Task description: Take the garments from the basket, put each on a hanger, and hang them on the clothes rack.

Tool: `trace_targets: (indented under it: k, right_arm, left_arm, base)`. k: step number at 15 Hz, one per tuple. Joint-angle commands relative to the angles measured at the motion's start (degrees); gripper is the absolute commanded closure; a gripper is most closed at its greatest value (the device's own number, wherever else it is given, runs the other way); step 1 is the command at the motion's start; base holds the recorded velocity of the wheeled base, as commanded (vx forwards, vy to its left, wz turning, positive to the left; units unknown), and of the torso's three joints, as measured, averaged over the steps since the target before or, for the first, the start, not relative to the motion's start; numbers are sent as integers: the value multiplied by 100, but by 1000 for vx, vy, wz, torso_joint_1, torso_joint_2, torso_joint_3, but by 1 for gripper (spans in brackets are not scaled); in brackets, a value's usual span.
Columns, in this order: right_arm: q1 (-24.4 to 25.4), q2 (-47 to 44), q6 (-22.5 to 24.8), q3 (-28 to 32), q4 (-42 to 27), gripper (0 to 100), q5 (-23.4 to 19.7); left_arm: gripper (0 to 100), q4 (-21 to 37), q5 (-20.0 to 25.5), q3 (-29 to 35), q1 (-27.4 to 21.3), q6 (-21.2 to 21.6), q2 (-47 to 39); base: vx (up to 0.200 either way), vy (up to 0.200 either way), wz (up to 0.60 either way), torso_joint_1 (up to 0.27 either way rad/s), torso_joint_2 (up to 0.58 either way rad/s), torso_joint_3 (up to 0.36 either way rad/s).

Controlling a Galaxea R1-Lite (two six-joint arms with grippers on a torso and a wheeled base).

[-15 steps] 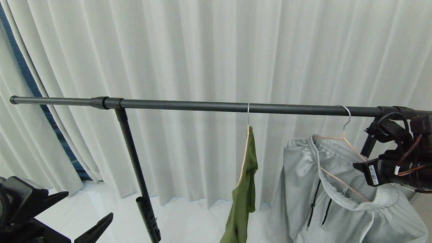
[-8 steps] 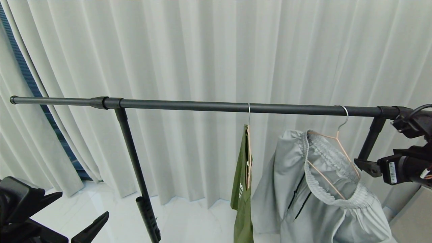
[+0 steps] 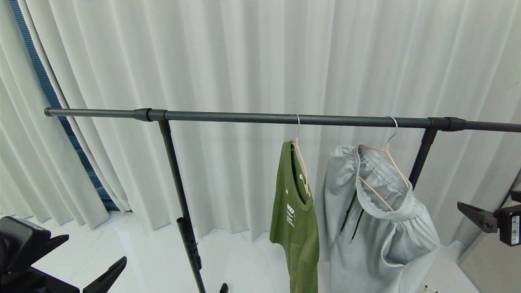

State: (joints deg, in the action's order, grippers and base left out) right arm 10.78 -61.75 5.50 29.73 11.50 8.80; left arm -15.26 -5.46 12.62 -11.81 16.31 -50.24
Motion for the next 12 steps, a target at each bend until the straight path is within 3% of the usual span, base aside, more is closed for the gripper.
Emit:
trace_targets:
  k: [1, 6, 12]
  right_arm:
    - [-243, 145, 4, -20, 2, 0, -10]
    - [-629, 497, 57, -389, 11, 0, -10]
    - [-1192, 1261, 259, -1119, 2, 0, -10]
  left_arm:
    - [0, -12, 1, 4, 109, -5, 14]
    - [0, -38, -95, -189, 320, 12, 497]
    - [0, -29, -974, -901, 329, -5, 1666]
  base:
    - [-200, 0, 0, -2, 7, 2]
    - [-200, 0, 0, 3, 2, 1]
    - [-200, 0, 0, 3, -1, 5]
